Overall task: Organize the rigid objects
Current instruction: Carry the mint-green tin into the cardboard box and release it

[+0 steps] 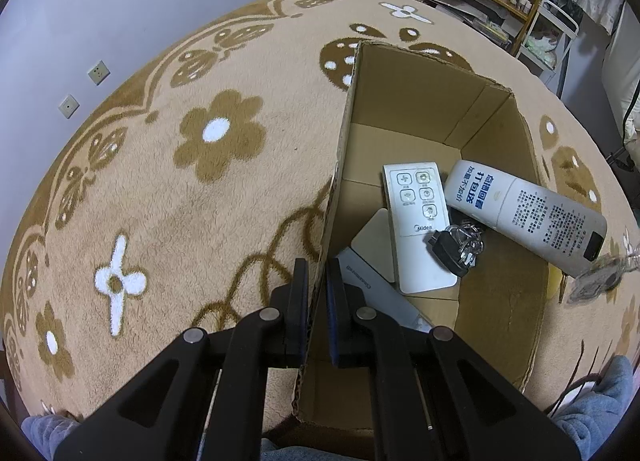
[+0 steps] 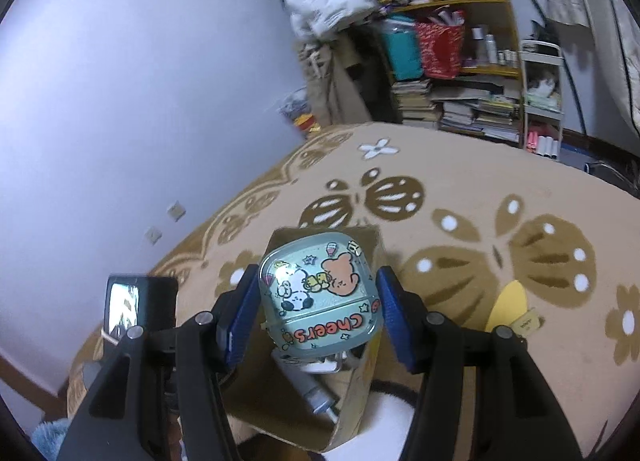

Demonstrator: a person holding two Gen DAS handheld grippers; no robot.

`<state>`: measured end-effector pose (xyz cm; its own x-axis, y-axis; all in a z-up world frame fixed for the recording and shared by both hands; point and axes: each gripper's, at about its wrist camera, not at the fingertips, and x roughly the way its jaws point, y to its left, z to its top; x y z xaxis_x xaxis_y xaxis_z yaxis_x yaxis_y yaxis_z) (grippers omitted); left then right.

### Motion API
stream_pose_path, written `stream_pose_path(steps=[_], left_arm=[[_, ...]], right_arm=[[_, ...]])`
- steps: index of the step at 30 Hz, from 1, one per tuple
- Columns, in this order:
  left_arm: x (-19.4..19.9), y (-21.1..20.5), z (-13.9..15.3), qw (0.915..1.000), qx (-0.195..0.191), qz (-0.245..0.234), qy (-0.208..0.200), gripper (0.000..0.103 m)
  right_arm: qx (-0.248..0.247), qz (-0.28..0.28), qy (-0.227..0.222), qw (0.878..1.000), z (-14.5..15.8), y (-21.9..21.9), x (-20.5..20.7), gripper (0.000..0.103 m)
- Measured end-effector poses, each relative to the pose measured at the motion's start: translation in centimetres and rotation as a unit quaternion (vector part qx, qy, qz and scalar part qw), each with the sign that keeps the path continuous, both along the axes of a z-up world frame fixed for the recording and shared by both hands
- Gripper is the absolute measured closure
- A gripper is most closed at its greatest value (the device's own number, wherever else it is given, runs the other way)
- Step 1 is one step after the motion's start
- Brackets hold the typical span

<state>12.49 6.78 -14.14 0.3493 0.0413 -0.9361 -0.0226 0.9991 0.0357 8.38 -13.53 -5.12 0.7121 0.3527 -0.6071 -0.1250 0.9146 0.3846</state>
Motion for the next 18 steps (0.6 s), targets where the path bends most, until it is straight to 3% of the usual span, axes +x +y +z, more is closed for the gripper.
stream_pose_path(steps=[8,18], left_arm=[[0.0,0.0,0.0,1.0,0.0,0.0,0.0,0.096],[0.0,0.0,0.0,1.0,-0.001,-0.001,0.0,0.096]], right_arm=[[-0.018,0.023,0.046,0.999,-3.3,1.8,0.8,0.041],[-0.043,0.047,0.064,0.996,-5.0,3.6,1.2,0.041]])
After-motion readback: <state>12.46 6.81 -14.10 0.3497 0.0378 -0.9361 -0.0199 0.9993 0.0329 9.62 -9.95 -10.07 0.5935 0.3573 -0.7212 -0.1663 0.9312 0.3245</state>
